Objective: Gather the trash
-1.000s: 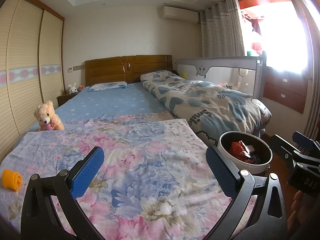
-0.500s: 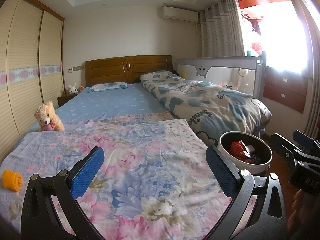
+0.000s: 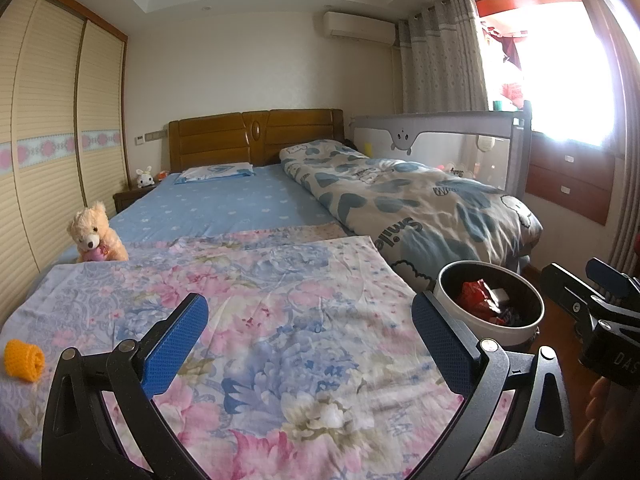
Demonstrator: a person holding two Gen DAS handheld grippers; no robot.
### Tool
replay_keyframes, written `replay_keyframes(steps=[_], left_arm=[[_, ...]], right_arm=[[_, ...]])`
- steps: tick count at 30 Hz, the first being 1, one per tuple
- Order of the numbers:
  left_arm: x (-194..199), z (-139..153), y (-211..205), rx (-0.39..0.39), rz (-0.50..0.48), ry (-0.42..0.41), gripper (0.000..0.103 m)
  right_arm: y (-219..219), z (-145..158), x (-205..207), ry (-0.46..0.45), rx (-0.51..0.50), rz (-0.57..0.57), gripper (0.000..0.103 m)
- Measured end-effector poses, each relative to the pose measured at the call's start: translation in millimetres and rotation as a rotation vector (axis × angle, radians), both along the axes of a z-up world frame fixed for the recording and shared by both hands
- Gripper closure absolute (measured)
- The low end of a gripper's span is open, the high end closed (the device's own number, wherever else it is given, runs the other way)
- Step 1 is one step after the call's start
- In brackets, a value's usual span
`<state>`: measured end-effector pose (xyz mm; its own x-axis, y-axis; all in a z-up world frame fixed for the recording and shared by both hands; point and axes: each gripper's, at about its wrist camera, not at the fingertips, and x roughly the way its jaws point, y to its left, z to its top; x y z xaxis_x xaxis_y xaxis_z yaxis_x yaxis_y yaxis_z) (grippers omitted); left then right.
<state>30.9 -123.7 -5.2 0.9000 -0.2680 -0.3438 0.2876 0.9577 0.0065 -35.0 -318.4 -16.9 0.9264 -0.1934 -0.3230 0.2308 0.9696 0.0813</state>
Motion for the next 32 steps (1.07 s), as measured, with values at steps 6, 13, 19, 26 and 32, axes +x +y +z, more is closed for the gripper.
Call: replay_keyframes(steps=[6,13,19,26,32], left_arm=[[0.0,0.1,-0.1,0.0,0.0,0.001,0.0],[0.1,-0.5,-0.2,0.002,0.0,0.001,0.0],[-0.9,-3.2,-0.1,0.0,-0.002,0.005,0.0],[-0.2,-11.7,2.2,-0.002,-0.001,0.021,0.0],[6.6,-14.6,10.7,-0.014,0.003,0.049,0.0]], right_arm=[[0.1,0.1,0.0,-0.001,0.0,0.0,0.0],[0.5,-0.1,0.0,0.0,0.001,0.001,0.0],[0.5,-0.2,0.2,0.0,0.0,0.0,0.0],[5.5,-0.6,4.4,0.017,0.009,0.004,0.0],[7.0,-2.6,10.3,0.038,0.017,0.016,0.0]])
